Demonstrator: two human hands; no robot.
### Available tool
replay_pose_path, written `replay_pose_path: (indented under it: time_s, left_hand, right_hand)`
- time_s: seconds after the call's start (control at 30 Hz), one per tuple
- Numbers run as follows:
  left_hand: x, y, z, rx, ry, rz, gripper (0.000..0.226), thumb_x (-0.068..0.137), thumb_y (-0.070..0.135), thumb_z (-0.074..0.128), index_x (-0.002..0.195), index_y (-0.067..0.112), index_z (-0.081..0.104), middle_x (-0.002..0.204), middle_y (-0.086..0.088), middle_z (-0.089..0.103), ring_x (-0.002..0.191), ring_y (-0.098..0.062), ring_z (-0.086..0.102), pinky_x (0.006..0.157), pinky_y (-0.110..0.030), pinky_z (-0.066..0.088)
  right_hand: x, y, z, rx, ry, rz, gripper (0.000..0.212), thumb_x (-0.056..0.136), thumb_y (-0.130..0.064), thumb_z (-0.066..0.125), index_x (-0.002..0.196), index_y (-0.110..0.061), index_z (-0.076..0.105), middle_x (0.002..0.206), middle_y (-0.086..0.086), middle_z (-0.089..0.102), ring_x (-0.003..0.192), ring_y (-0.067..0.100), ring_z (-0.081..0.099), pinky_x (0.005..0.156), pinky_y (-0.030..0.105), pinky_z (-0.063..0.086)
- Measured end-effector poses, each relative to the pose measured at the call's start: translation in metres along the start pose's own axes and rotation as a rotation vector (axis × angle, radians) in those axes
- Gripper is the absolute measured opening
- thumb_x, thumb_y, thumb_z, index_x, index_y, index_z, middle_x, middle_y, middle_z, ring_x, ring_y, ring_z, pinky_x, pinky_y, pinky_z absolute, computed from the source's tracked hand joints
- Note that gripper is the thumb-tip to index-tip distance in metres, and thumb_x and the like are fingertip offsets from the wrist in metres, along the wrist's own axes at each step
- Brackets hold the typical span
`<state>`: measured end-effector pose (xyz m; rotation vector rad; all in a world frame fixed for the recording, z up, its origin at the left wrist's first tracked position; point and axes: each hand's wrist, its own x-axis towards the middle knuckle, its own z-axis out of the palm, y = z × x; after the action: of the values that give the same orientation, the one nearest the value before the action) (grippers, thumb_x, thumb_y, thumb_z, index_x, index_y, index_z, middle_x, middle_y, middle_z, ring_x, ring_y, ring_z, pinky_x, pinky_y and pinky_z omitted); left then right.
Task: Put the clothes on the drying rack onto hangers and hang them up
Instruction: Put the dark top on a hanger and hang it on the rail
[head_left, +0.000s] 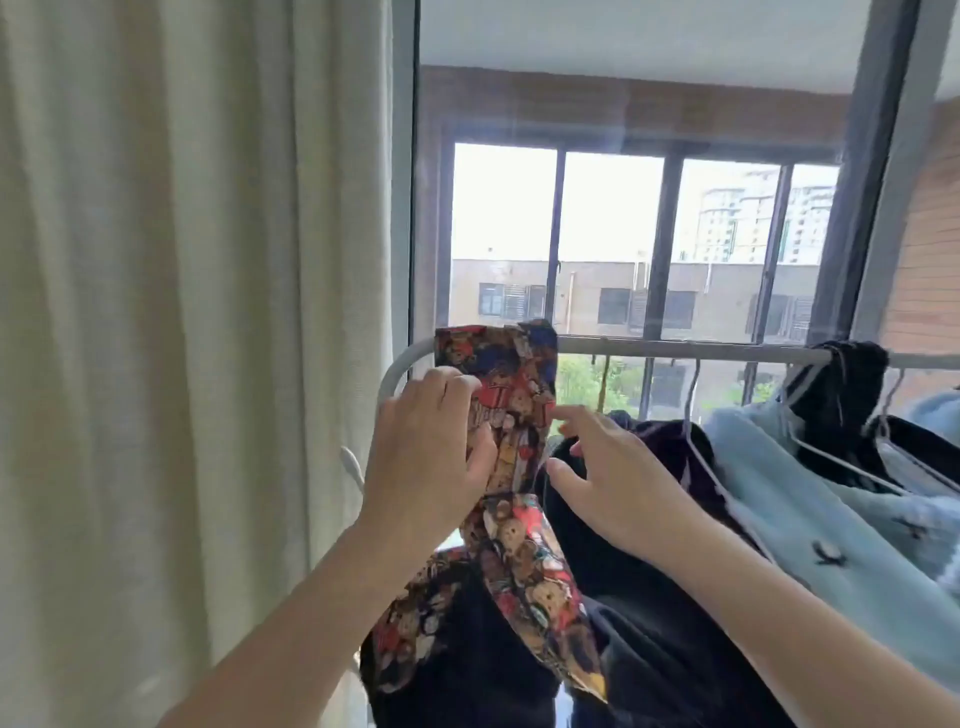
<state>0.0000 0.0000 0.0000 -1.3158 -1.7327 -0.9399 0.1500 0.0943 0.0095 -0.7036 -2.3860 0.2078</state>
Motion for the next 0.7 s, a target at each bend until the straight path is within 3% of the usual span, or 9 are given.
replay_pose_path:
  time_s: [0.13,0.3,0.4,0.5,0.57,0.63,0.7]
  left_hand:
    - [0.005,-0.026,0.013,-0.15,-0.096,-0.15,0.043,0.09,0.044,0.053,0.126,0.023,0.044,0.123,0.007,0.053,0.105,-0.012,0.057,0.082,-0.024,0.046]
    - [0.017,-0.032,0.039,-0.268,-0.207,-0.313,0.073,0.079,0.063,0.057,0.134,0.025,0.027,0.127,0.004,0.051,0.109,-0.018,0.059,0.083,-0.031,0.052]
    - [0.026,-0.03,0.05,-0.366,-0.206,-0.381,0.064,0.086,0.043,0.063,0.134,0.022,0.026,0.121,0.002,0.057,0.104,-0.02,0.063,0.072,-0.021,0.049]
    - [0.028,-0.03,0.055,-0.482,-0.193,-0.418,0.052,0.09,0.023,0.059,0.131,0.021,0.027,0.103,0.003,0.064,0.074,-0.007,0.061,0.052,-0.009,0.036]
    - [0.025,-0.027,0.055,-0.521,-0.189,-0.425,0.051,0.091,0.019,0.057,0.131,0.023,0.026,0.095,0.006,0.063,0.064,0.0,0.054,0.049,-0.007,0.034]
    - [0.023,-0.024,0.053,-0.543,-0.189,-0.428,0.051,0.091,0.017,0.056,0.132,0.023,0.025,0.091,0.007,0.06,0.063,-0.001,0.055,0.046,-0.006,0.034]
    - [0.024,-0.023,0.053,-0.579,-0.183,-0.437,0.049,0.091,0.016,0.056,0.128,0.023,0.025,0.091,0.007,0.058,0.066,-0.001,0.055,0.047,-0.006,0.035]
  right_hand:
    - [0.025,-0.011,0.018,0.0,-0.121,0.16,0.04,0.093,-0.032,0.05,0.129,-0.017,0.039,0.112,0.004,0.061,0.094,0.018,0.058,0.081,0.03,0.048]
    - [0.047,-0.013,0.027,0.07,-0.264,0.294,0.049,0.092,-0.037,0.053,0.133,-0.021,0.031,0.112,0.005,0.061,0.092,0.017,0.061,0.07,0.023,0.049]
    - [0.038,-0.014,0.027,0.0,-0.196,0.24,0.053,0.093,-0.024,0.052,0.14,-0.025,0.028,0.116,0.003,0.061,0.093,0.018,0.06,0.068,0.021,0.047]
    - [0.028,-0.01,0.024,-0.308,0.105,0.145,0.046,0.092,-0.021,0.05,0.136,-0.026,0.038,0.13,0.0,0.056,0.114,0.021,0.054,0.092,0.032,0.044]
    - [0.028,-0.004,0.021,-0.413,0.131,0.167,0.045,0.092,-0.026,0.05,0.136,-0.025,0.04,0.139,0.0,0.047,0.127,0.022,0.044,0.107,0.04,0.035]
    - [0.03,-0.001,0.022,-0.404,0.071,0.253,0.047,0.092,-0.028,0.051,0.136,-0.02,0.038,0.139,0.003,0.042,0.128,0.024,0.041,0.105,0.042,0.038]
    - [0.034,0.003,0.024,-0.321,0.019,0.388,0.045,0.092,-0.025,0.05,0.132,-0.013,0.034,0.134,0.008,0.04,0.119,0.027,0.045,0.09,0.039,0.046]
